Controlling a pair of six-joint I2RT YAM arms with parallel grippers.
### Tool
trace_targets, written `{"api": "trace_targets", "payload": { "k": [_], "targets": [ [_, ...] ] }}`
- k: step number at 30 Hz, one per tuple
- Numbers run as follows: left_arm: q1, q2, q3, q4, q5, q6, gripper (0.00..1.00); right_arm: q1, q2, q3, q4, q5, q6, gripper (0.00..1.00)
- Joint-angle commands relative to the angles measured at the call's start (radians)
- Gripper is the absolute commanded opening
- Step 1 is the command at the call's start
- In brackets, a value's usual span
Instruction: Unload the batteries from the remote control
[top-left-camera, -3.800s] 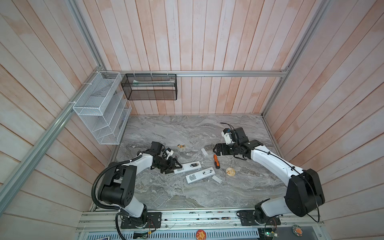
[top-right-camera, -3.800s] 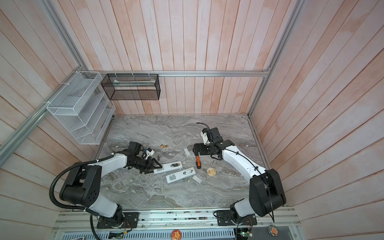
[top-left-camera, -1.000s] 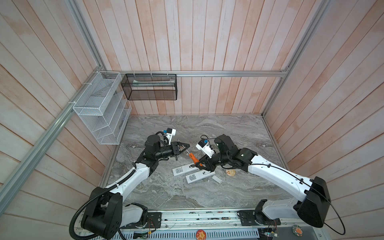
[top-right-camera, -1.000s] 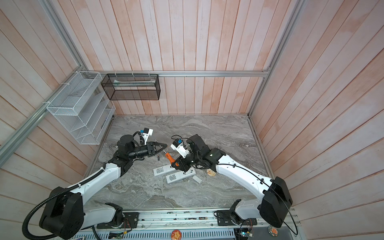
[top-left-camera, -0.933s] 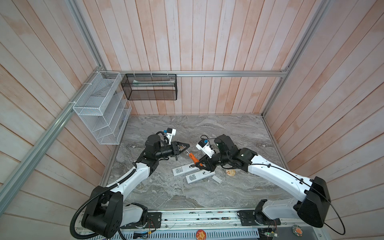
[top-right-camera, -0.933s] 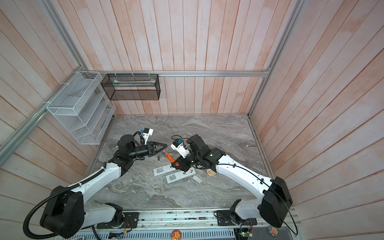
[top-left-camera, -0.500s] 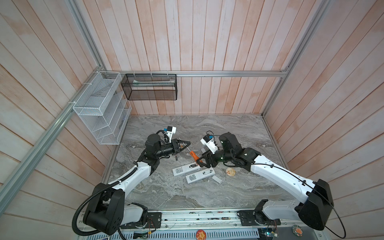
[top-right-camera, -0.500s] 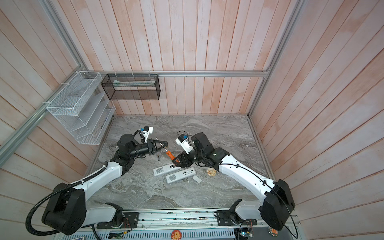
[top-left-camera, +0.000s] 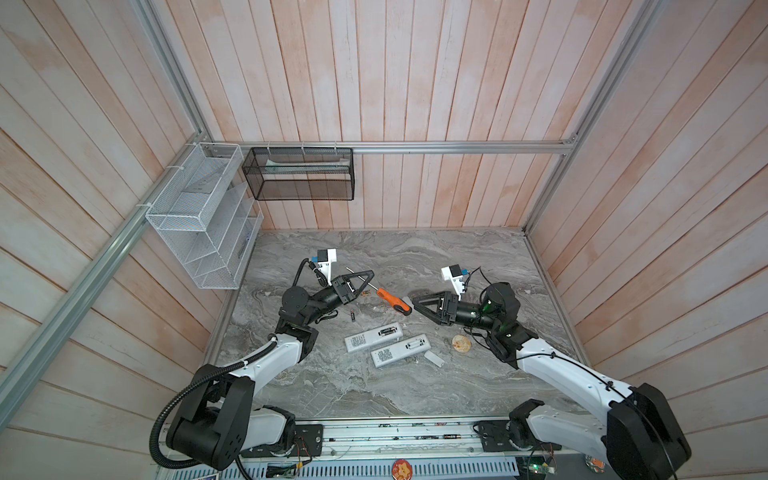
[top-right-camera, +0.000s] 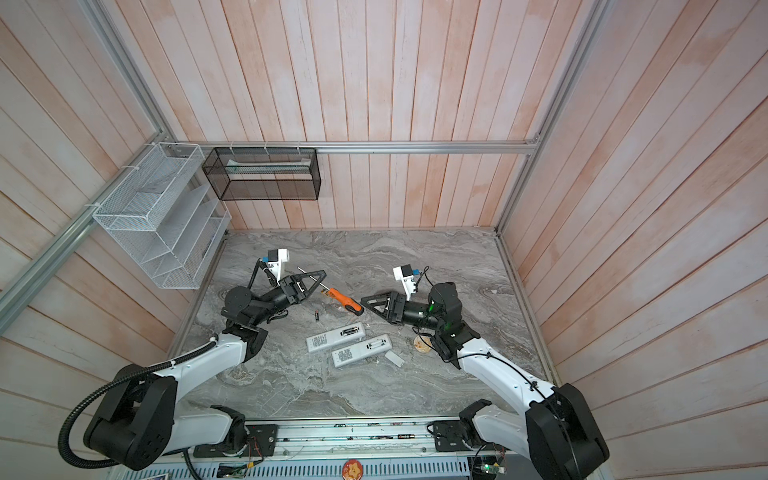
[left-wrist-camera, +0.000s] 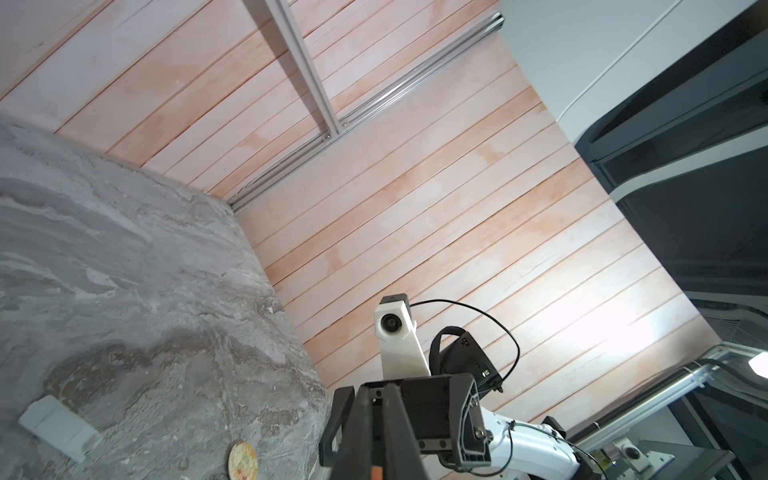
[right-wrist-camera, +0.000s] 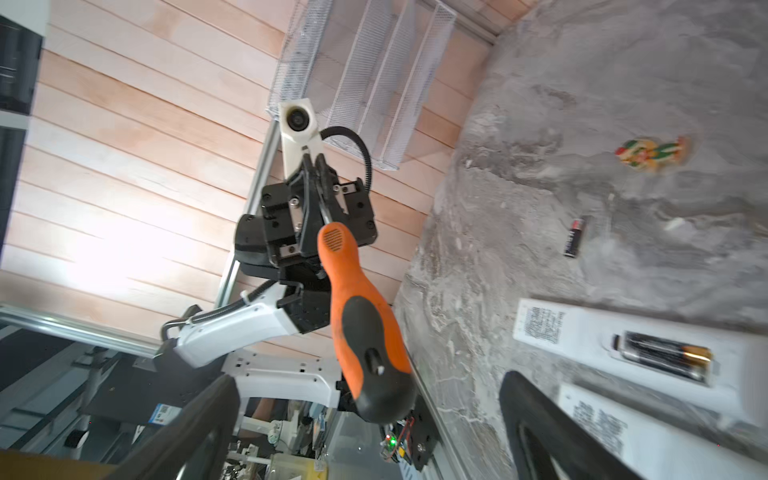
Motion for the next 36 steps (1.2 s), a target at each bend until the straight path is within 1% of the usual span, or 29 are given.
{"api": "trace_targets", "payload": {
  "k": [1, 8, 14, 21, 22, 28, 36],
  "targets": [
    [-0.006, 0.013, -0.005, 0.208, -0.022, -0.052, 0.0, 0.024, 0.039, 0.0, 0.222, -0.049, 0.139, 0.94],
    [-0.02, 0.015, -0.004, 0.23, -0.021, -0.059, 0.0, 0.061, 0.124, 0.039, 0.327, -0.063, 0.182, 0.85],
    [-0.038, 0.024, -0.005, 0.248, -0.031, -0.056, 0.0, 0.084, 0.168, 0.092, 0.359, -0.074, 0.193, 0.77],
    [-0.051, 0.037, -0.002, 0.265, -0.045, -0.049, 0.0, 0.111, 0.217, 0.114, 0.449, -0.075, 0.239, 0.65],
    [-0.053, 0.038, -0.002, 0.263, -0.047, -0.047, 0.0, 0.116, 0.221, 0.115, 0.457, -0.074, 0.274, 0.63],
    [-0.053, 0.022, 0.0, 0.231, -0.049, -0.019, 0.0, 0.14, 0.235, 0.119, 0.473, -0.072, 0.288, 0.54],
    [-0.053, 0.018, -0.009, 0.241, -0.051, -0.023, 0.0, 0.141, 0.221, 0.128, 0.449, -0.048, 0.273, 0.4]
  ]
}}
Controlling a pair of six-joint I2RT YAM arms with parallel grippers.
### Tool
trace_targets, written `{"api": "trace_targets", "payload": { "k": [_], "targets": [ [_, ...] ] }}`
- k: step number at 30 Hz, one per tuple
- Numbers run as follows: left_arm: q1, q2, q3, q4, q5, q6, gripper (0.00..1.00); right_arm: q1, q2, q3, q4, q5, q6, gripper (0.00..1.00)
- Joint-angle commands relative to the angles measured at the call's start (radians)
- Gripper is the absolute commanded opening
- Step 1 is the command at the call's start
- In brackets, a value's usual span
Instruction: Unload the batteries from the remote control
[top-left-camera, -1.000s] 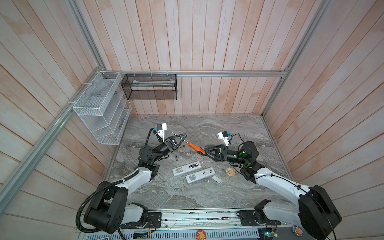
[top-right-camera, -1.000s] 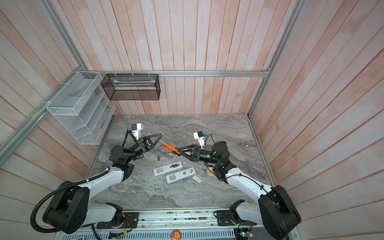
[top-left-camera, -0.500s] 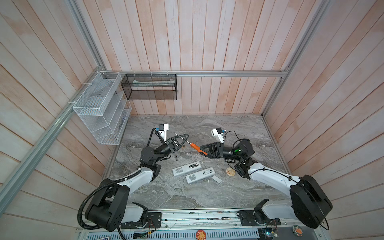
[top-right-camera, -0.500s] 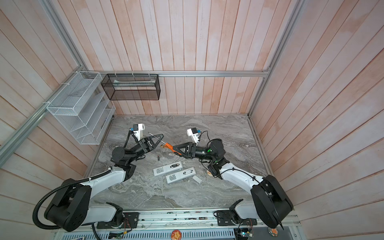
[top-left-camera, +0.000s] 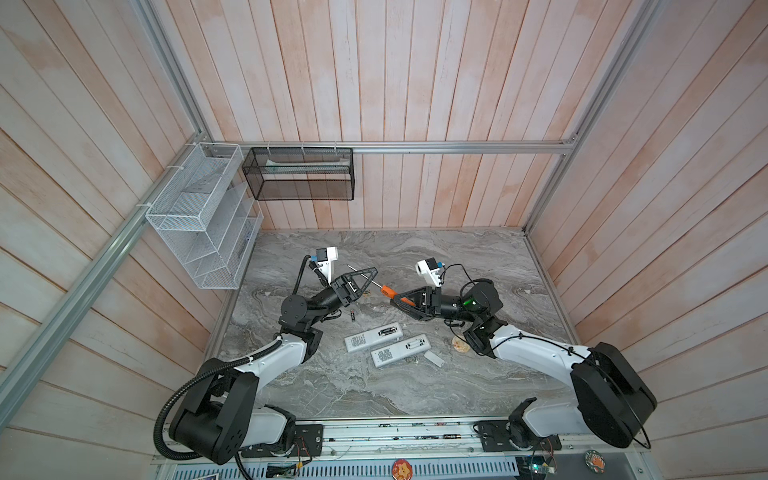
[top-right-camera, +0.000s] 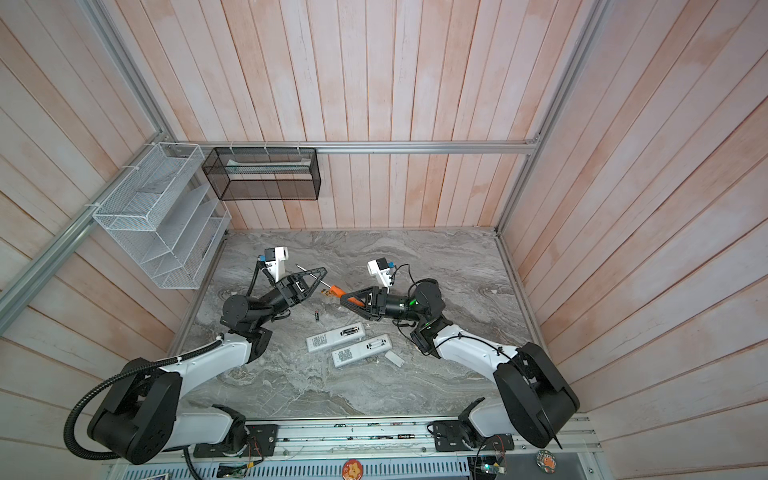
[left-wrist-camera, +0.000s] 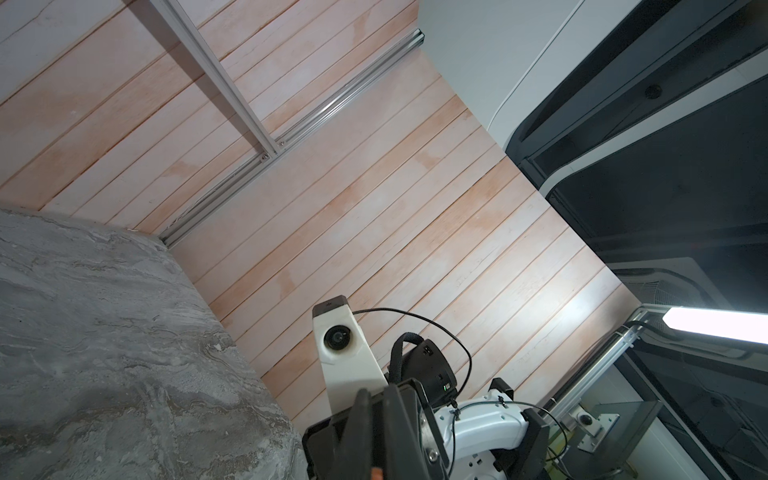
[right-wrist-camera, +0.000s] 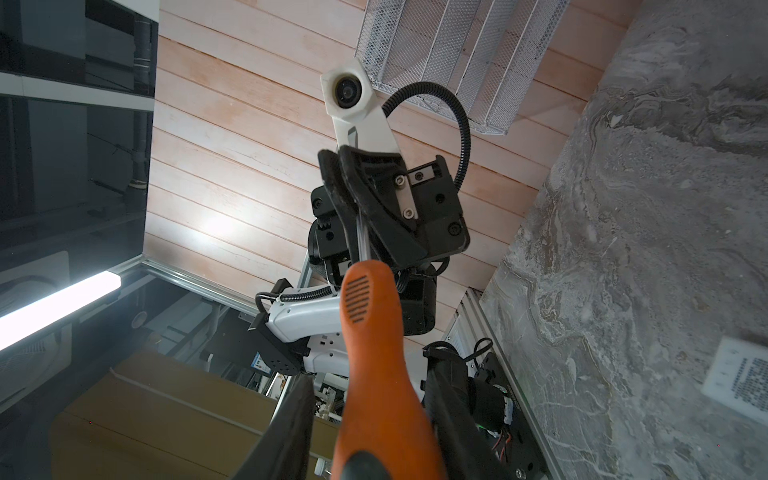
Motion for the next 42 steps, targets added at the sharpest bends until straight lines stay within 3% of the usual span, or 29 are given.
{"api": "trace_targets", "payload": {
  "k": [1, 5, 10, 15, 19, 23, 28, 29, 30, 32, 35, 38, 42],
  "targets": [
    [-0.004, -0.013, -0.011, 0.039, -0.023, 0.029, 0.0, 0.013, -0.014, 0.039, 0.043, 0.004, -0.006, 0.38],
    [-0.004, -0.015, -0.015, 0.045, -0.027, 0.027, 0.0, 0.014, -0.015, 0.036, 0.043, 0.023, -0.007, 0.34],
    [-0.008, -0.015, -0.026, 0.053, -0.04, 0.03, 0.0, 0.013, -0.02, 0.032, 0.049, 0.066, -0.004, 0.43],
    [-0.018, -0.014, -0.035, 0.053, -0.058, 0.039, 0.0, 0.016, -0.001, 0.041, 0.091, 0.079, 0.021, 0.43],
    [-0.019, -0.018, -0.039, 0.048, -0.066, 0.045, 0.0, 0.018, 0.015, 0.046, 0.12, 0.078, 0.041, 0.34],
    [-0.019, -0.023, -0.043, 0.042, -0.071, 0.046, 0.0, 0.017, 0.013, 0.039, 0.13, 0.089, 0.043, 0.15],
    [-0.015, -0.046, -0.058, -0.007, -0.083, 0.055, 0.0, 0.016, -0.006, 0.03, 0.095, 0.099, 0.003, 0.06],
    [-0.011, -0.061, -0.063, -0.031, -0.085, 0.064, 0.05, 0.015, -0.014, 0.029, 0.069, 0.101, -0.015, 0.04],
    [-0.004, -0.074, -0.07, -0.063, -0.085, 0.072, 0.17, 0.012, -0.025, 0.031, 0.04, 0.099, -0.049, 0.03],
    [0.021, -0.118, -0.093, -0.141, -0.081, 0.095, 0.56, -0.007, -0.064, 0.035, -0.067, 0.087, -0.125, 0.03],
    [0.066, -0.201, -0.127, -0.272, -0.072, 0.135, 0.98, -0.057, -0.143, 0.048, -0.309, 0.099, -0.273, 0.02],
    [0.093, -0.301, -0.108, -0.537, -0.047, 0.237, 1.0, -0.097, -0.218, 0.107, -0.659, 0.175, -0.497, 0.0],
    [0.097, -0.374, -0.013, -0.972, -0.046, 0.418, 1.0, -0.104, -0.248, 0.246, -1.116, 0.388, -0.792, 0.0]
  ]
}}
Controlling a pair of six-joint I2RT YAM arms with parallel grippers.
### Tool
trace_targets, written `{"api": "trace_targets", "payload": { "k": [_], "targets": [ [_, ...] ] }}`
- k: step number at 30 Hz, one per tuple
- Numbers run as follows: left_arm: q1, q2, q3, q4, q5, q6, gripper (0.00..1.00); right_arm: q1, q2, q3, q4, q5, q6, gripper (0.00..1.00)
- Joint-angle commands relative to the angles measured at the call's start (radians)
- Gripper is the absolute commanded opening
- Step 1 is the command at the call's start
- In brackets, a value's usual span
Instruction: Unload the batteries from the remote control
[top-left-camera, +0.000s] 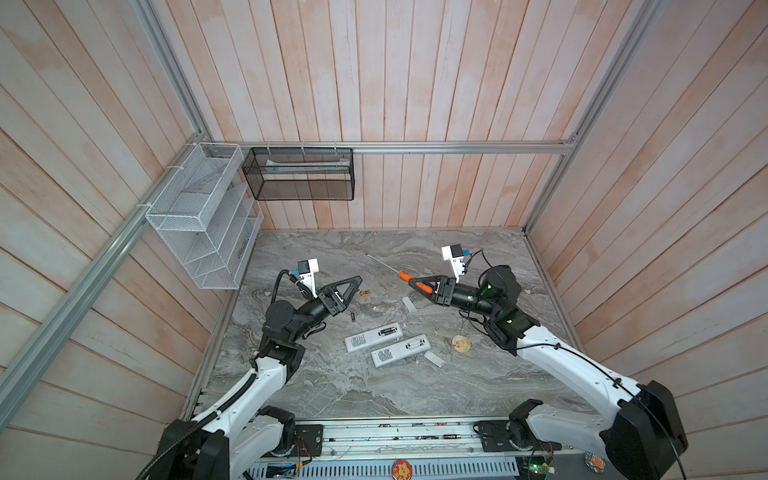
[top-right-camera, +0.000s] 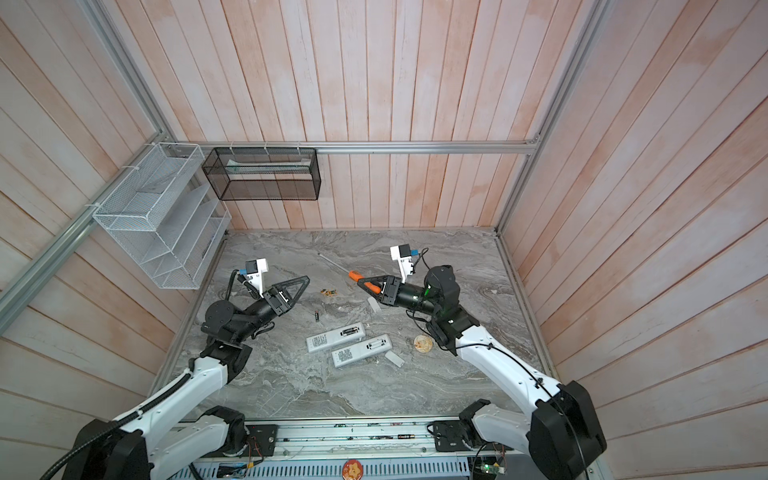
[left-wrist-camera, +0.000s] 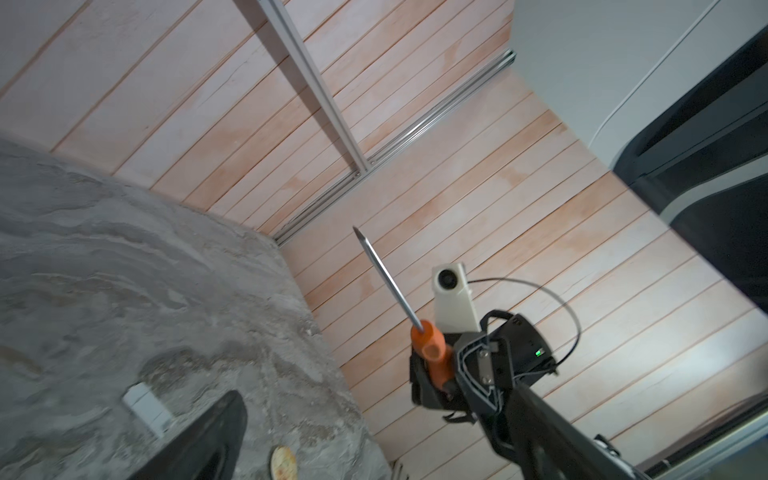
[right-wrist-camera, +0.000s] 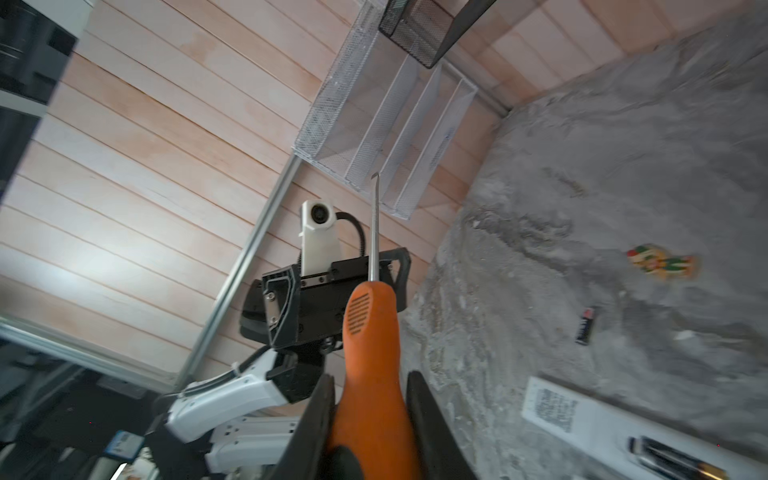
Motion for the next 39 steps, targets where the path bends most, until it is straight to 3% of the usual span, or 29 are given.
{"api": "trace_targets", "payload": {
  "k": [1, 7, 12, 17, 27, 30, 39],
  "targets": [
    [0.005, -0.037, 0.091, -0.461, 0.017, 0.216, 1.0, -0.006, -0.024, 0.103, -0.483, 0.21, -0.343, 0.0],
    [0.003, -0.006, 0.218, -0.863, -0.109, 0.42, 1.0, -0.012, -0.022, 0.175, -0.723, 0.405, -0.516, 0.0],
    [-0.001, 0.029, 0.295, -1.023, -0.228, 0.491, 1.0, -0.013, -0.01, 0.22, -0.833, 0.483, -0.612, 0.0],
    [-0.034, 0.134, 0.402, -1.194, -0.26, 0.571, 1.0, -0.013, 0.004, 0.257, -0.911, 0.54, -0.668, 0.0],
    [-0.232, 0.284, 0.584, -1.449, -0.449, 0.831, 1.0, -0.014, -0.031, 0.278, -0.928, 0.529, -0.707, 0.0],
    [-0.275, 0.336, 0.608, -1.501, -0.456, 0.924, 1.0, -0.018, -0.038, 0.281, -0.924, 0.518, -0.716, 0.0],
    [-0.355, 0.488, 0.601, -1.582, -0.638, 1.129, 0.97, -0.023, -0.043, 0.262, -0.91, 0.445, -0.693, 0.0]
  ]
}}
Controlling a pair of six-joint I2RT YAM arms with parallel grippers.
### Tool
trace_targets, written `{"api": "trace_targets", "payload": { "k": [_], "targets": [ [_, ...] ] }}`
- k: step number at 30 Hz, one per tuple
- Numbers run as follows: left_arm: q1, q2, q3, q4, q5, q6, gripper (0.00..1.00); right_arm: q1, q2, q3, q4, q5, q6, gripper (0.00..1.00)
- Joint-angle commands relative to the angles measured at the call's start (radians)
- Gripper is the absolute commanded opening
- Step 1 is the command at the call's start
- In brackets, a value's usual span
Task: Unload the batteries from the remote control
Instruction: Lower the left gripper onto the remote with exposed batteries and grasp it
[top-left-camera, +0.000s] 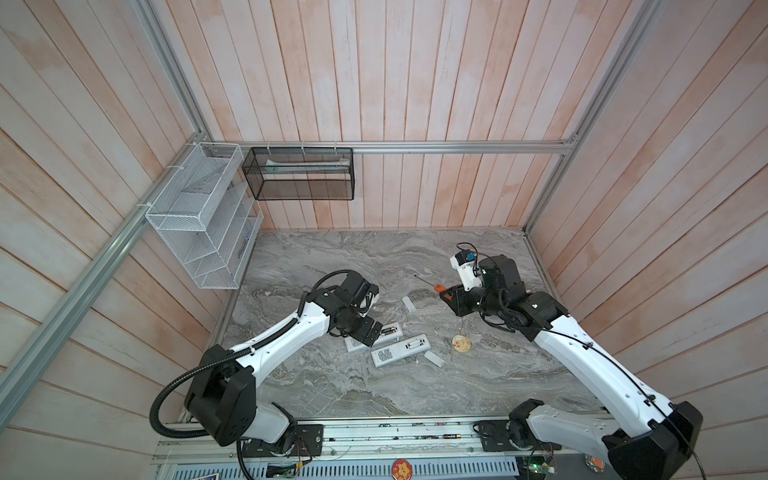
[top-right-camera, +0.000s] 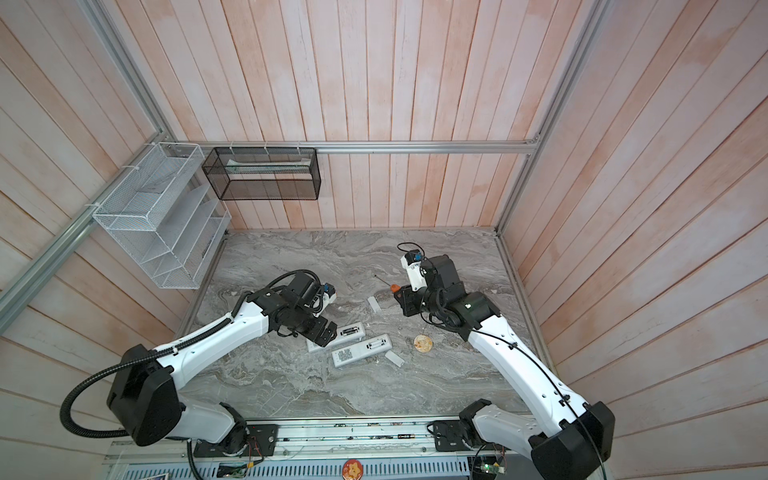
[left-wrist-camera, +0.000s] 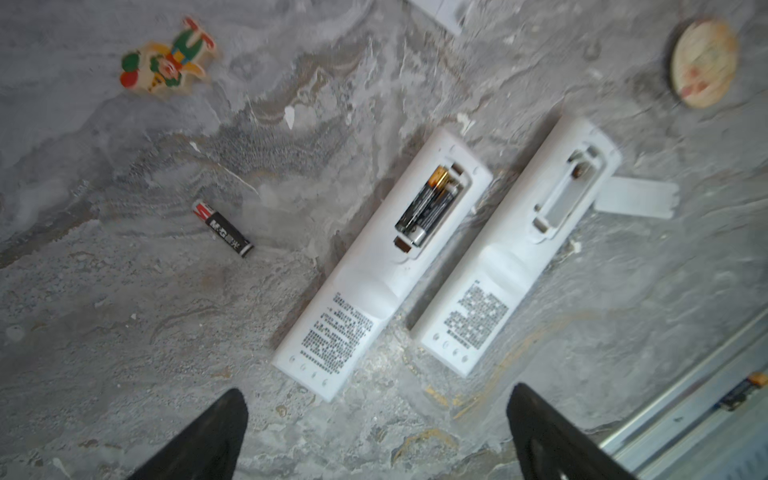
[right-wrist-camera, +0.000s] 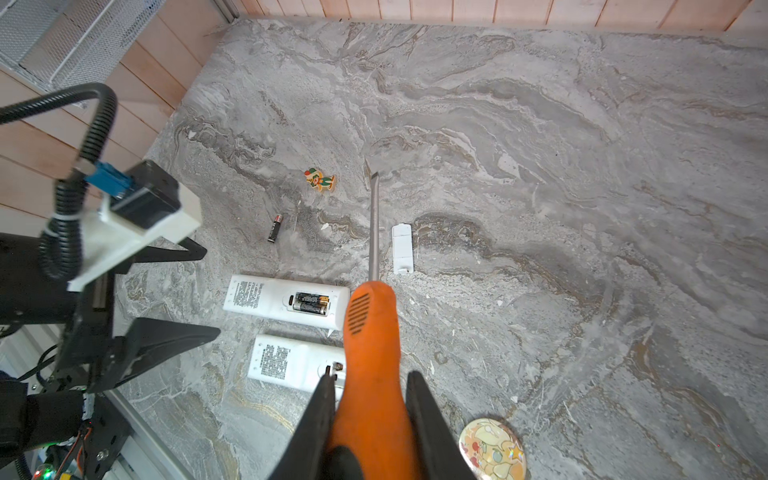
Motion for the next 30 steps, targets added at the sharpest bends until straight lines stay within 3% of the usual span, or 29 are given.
{"api": "trace_targets", "payload": {
  "k": [1, 4, 9, 16, 30],
  "targets": [
    [-0.012, 0.016, -0.015, -0.051, -0.098, 0.146, 0.94, -0.004, -0.022, 0.005, 0.012, -0.042, 0.009, 0.0],
    [-0.012, -0.003, -0.046, -0.02, -0.072, 0.244, 0.88, -0.006, -0.024, -0.01, 0.027, -0.061, 0.022, 0.0],
    [-0.012, -0.043, -0.086, 0.045, 0.036, 0.416, 0.85, -0.006, -0.014, -0.017, 0.05, -0.093, 0.04, 0.0],
    [-0.006, 0.064, -0.048, 0.004, 0.037, 0.577, 0.82, -0.005, -0.008, -0.019, 0.063, -0.105, 0.049, 0.0],
    [0.051, 0.202, -0.022, 0.042, 0.011, 0.671, 0.72, -0.005, -0.006, -0.035, 0.075, -0.113, 0.059, 0.0]
  ]
}}
